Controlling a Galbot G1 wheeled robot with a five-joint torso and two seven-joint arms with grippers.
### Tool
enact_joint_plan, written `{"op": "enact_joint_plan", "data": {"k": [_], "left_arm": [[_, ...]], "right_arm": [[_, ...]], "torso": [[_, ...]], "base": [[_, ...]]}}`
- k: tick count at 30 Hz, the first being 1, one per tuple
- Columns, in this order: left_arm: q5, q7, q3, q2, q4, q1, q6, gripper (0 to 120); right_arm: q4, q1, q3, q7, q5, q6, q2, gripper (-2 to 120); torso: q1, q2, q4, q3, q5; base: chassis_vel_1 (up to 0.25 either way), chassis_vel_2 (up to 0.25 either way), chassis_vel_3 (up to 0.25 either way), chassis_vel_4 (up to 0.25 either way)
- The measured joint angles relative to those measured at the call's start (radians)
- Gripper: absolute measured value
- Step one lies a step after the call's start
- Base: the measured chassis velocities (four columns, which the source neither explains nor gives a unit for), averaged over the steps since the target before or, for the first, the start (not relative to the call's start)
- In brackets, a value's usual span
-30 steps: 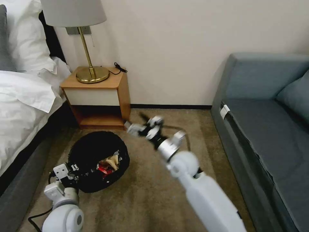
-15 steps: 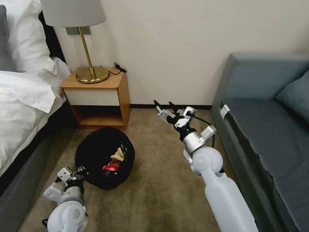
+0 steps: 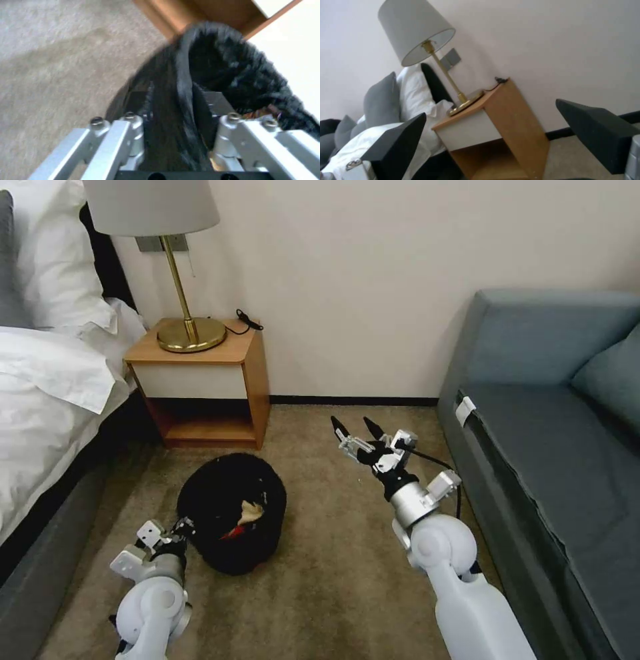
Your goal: Pick up the trash bin, then pick up the garbage on the floor and place it into the trash bin.
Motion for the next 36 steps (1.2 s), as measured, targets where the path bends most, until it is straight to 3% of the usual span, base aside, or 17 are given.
{"op": "enact_joint_plan", "data": {"k": [5,7,8,13,14,17,18,20,22,25,29,36], "left_arm": [[0.098,0.049,0.003,0.045,-0.005,-0.013,-0.009,55],[0.216,0.092,0.004,0.075,-0.007,-0.02,-0.036,67],[0.216,0.092,0.004,0.075,-0.007,-0.02,-0.036,67],[0.599,0.221,-0.001,0.131,-0.029,0.018,-0.17,88],[0.599,0.221,-0.001,0.131,-0.029,0.018,-0.17,88],[0.763,0.263,0.002,0.136,-0.059,0.066,-0.27,98],[0.763,0.263,0.002,0.136,-0.059,0.066,-0.27,98],[0.867,0.287,0.005,0.118,-0.086,0.103,-0.349,100],[0.886,0.291,0.008,0.109,-0.095,0.114,-0.365,100],[0.921,0.294,0.025,0.063,-0.132,0.146,-0.408,100],[0.93,0.293,0.034,0.036,-0.151,0.165,-0.422,100],[0.921,0.288,0.043,0.021,-0.159,0.185,-0.422,100]], "right_arm": [[0.02,-0.031,0.022,0.02,-0.028,-0.008,0.004,100],[0.026,-0.051,0.035,0.04,-0.05,-0.01,0.007,100],[0.026,-0.051,0.035,0.04,-0.05,-0.01,0.007,100],[0.047,-0.107,0.062,0.117,-0.099,-0.027,0.013,100],[0.047,-0.107,0.062,0.117,-0.099,-0.027,0.013,100],[0.072,-0.166,0.081,0.136,-0.134,-0.027,0.016,100],[0.072,-0.166,0.081,0.136,-0.134,-0.027,0.016,100],[0.1,-0.217,0.1,0.137,-0.174,-0.026,0.028,100],[0.109,-0.231,0.106,0.137,-0.184,-0.025,0.036,100],[0.145,-0.284,0.141,0.141,-0.218,-0.015,0.082,100],[0.175,-0.333,0.166,0.153,-0.227,-0.007,0.137,100],[0.181,-0.382,0.176,0.156,-0.247,0.023,0.18,100]], "torso": [[0.0,0.0,0.0001,0.0,0.0],[0.0,0.0,0.0,0.0,0.0],[0.0,0.0,0.0,0.0,0.0],[0.0,0.0,0.0,0.0,0.0],[0.0,0.0,0.0,0.0,0.0],[0.0,0.0,0.0001,0.0,0.0],[0.0,0.0,0.0001,0.0,0.0],[0.0,0.0,-0.0002,0.0,0.0001],[0.0,0.0,0.0,0.0,0.0001],[0.0,0.0,0.0001,0.0,0.0002],[0.0,0.0,-0.0001,0.0,0.0002],[0.0,0.0,0.0,0.0,0.0]], "base": [[0.0,0.0,0.0,0.0],[0.0,0.0,0.0,0.0],[0.0,0.0,0.0,0.0],[0.0,0.0,0.0,0.0],[0.0,0.0,0.0,0.0],[0.0,0.0,0.0,0.0],[0.0,0.0,0.0,0.0],[0.0,0.0,0.0,0.0],[0.0,0.0,0.0,0.0],[0.0,0.0,0.0,0.0],[0.0,0.0,0.0,0.0],[0.0,0.0,0.0,0.0]]}}
